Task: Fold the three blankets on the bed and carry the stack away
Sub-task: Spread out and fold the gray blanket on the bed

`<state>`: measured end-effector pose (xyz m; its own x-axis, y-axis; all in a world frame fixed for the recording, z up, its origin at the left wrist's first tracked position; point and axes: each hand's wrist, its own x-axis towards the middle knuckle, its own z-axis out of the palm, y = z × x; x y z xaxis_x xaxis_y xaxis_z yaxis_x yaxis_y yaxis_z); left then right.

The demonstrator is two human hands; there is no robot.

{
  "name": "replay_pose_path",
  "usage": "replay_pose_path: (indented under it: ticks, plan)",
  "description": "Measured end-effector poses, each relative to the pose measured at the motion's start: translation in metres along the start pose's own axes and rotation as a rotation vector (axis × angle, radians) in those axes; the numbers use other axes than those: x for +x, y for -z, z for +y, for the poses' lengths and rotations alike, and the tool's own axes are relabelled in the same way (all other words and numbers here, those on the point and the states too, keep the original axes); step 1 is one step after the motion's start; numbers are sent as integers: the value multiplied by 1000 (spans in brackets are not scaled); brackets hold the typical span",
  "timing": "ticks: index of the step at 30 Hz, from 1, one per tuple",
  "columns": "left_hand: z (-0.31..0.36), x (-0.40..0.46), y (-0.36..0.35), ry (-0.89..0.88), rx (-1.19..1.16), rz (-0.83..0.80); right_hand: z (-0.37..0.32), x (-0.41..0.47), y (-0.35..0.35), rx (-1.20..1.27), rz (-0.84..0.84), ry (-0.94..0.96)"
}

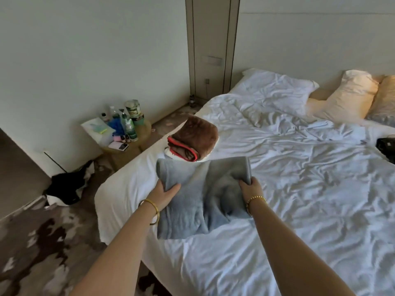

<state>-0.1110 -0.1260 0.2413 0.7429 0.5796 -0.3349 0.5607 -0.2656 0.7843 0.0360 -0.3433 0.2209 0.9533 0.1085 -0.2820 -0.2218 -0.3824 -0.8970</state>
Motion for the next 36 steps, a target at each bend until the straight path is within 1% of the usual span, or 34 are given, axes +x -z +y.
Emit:
replay_pose_path:
  ticks: [3,7,12,17,19,24,26,30,33,35,36]
  plan:
    - [-12,22,31,80,16,62,-28,7,-42,-61,-14,43]
    - [-16,59,53,132,49,110,-56,25,-94,-140,-51,122]
    - [2,126,68,137,64,162,-78,82,-128,-168,-70,124]
    - [22,199,70,197,95,120,-100,147,-148,-213,-176,82]
    - [30,223,66,184,67,91,-106,173,-152,-255,-166,86]
    - [55,280,52,142,-81,44,-128,234,-157,-335,-65,82]
    - [68,309,50,103,-144,30,-142,260,-163,-421,-44,99]
    - [91,378,57,75,-257,52,-187,320,-184,-614,77,158]
    - [94,432,57,137,-421,63,-224,371,-209,-743,133,225]
    - [88,465,48,235,-648,61,-241,405,-230,-785,192,229]
    - [82,477,40,325,-776,64,-243,421,-241,-802,243,209]
